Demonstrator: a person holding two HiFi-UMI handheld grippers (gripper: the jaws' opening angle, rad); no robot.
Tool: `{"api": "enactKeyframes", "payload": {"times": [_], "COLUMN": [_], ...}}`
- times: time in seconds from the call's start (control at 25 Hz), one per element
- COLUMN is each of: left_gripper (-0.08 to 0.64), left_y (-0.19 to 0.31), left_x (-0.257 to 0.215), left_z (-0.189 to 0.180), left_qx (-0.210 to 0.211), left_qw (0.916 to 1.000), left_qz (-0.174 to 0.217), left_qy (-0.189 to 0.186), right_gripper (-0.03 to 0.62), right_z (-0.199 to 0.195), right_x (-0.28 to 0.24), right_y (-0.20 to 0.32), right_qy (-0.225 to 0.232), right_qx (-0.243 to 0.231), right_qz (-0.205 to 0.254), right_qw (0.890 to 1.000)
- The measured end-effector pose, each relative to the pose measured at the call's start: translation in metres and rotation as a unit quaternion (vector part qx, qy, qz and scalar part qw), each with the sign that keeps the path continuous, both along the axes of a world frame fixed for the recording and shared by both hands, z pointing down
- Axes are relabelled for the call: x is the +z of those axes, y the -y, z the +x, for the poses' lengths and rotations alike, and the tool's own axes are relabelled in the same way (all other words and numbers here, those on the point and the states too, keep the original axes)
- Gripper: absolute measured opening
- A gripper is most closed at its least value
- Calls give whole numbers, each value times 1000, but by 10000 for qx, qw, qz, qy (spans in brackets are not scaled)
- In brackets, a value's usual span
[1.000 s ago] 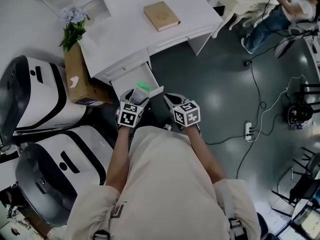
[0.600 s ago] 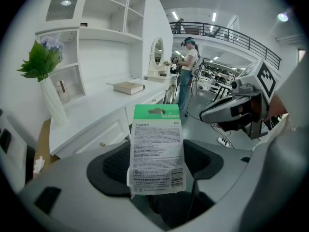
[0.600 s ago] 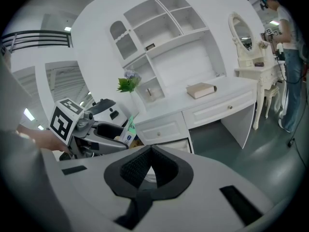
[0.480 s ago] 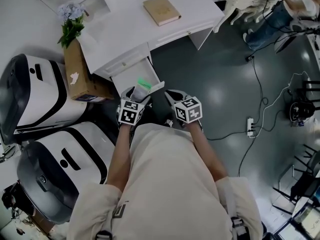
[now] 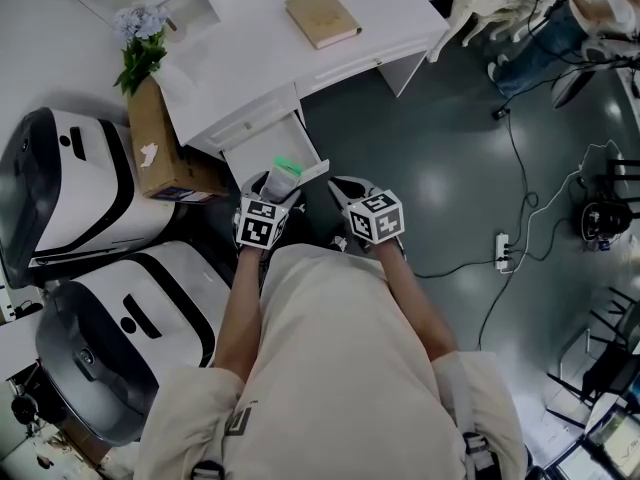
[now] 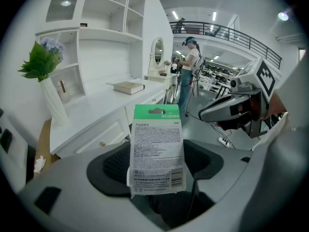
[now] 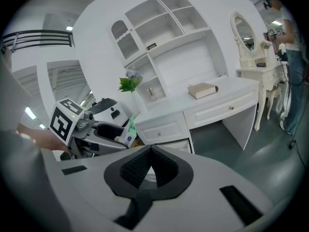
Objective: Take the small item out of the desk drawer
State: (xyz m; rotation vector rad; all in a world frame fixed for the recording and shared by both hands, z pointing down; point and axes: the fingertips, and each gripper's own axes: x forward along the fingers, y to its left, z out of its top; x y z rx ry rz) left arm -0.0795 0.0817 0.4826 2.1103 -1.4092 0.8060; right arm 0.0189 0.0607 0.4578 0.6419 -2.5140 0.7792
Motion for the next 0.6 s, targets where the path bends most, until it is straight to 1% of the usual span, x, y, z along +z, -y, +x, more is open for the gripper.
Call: {"api": "enactKeyframes", "payload": {"times": [0.44, 0.6], "left_gripper": [357, 357], "left_y": [0, -2], "left_x": [1, 2], "left_z": [0, 1], "left_qx": [12, 45], "left_qw": [10000, 10000], "left_qz": [0, 7], "left_qy": [39, 67], "right_gripper": [25, 25], "right_z": [2, 2], "right_x": [2, 2], "right_y": [-1, -2], "right_qy": [-8, -50], "right_qx": [4, -40], "right_qz": [-15, 79], "right_qw": [10000, 9999]}}
